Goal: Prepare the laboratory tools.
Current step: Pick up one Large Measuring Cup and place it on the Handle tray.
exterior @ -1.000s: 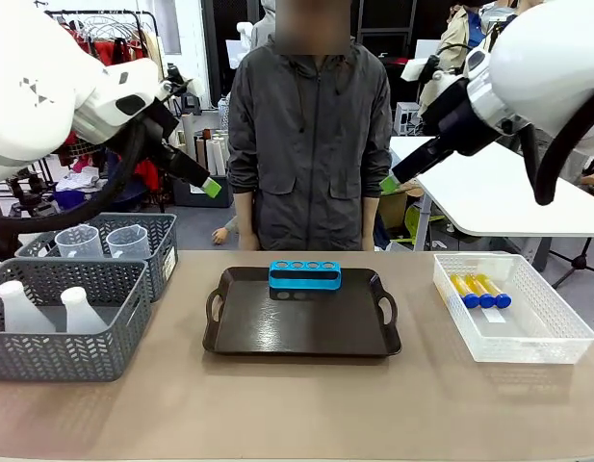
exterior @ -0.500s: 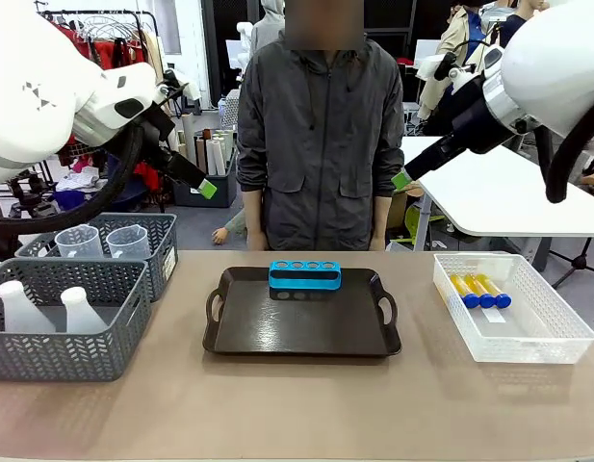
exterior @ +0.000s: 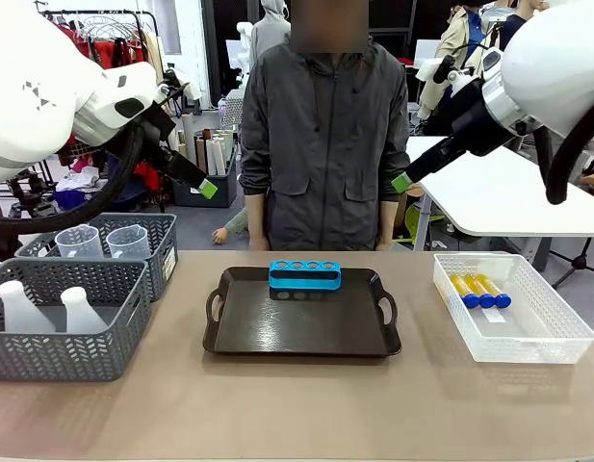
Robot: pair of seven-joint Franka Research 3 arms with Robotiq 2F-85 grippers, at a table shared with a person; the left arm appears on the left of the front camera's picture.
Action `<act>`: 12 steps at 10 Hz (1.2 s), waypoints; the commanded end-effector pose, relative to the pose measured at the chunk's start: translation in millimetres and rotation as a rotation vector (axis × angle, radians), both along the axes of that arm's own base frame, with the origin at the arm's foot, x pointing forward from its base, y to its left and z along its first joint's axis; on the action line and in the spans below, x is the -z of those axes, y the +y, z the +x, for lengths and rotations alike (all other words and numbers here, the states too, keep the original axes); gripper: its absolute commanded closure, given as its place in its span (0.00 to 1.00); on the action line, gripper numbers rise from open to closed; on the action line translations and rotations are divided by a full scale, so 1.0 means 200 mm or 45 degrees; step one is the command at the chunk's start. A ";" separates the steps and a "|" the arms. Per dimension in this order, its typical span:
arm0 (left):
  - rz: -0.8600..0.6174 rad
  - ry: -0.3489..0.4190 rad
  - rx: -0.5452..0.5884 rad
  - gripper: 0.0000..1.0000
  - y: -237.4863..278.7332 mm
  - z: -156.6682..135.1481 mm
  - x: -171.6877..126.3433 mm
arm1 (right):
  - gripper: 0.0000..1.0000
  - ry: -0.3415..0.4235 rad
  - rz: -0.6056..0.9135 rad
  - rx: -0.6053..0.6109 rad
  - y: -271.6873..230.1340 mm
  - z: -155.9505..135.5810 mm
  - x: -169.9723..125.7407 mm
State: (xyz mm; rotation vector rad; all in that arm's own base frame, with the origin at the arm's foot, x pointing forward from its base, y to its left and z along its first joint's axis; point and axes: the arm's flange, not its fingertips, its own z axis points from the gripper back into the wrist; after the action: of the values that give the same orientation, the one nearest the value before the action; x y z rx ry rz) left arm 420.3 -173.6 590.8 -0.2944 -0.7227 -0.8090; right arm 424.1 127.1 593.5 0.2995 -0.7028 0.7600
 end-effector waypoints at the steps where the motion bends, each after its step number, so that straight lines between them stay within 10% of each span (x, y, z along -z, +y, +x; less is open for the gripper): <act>1: -0.007 0.005 0.004 0.00 0.01 -0.01 -0.01 | 0.00 0.017 0.011 0.014 0.00 0.00 -0.02; 7: 0.233 0.253 -0.282 0.00 0.13 0.14 -0.17 | 0.00 0.017 0.011 0.014 0.00 0.00 -0.02; 12: 0.340 0.534 -0.747 0.00 0.49 0.54 0.00 | 0.00 0.017 0.011 0.014 0.00 0.00 -0.02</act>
State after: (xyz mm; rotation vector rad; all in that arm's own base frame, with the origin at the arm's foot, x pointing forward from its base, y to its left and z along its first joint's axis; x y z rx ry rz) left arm 510.3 -70.5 588.6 -0.0128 -0.3141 -0.3318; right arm 423.7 127.0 594.1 0.2995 -0.7012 0.7609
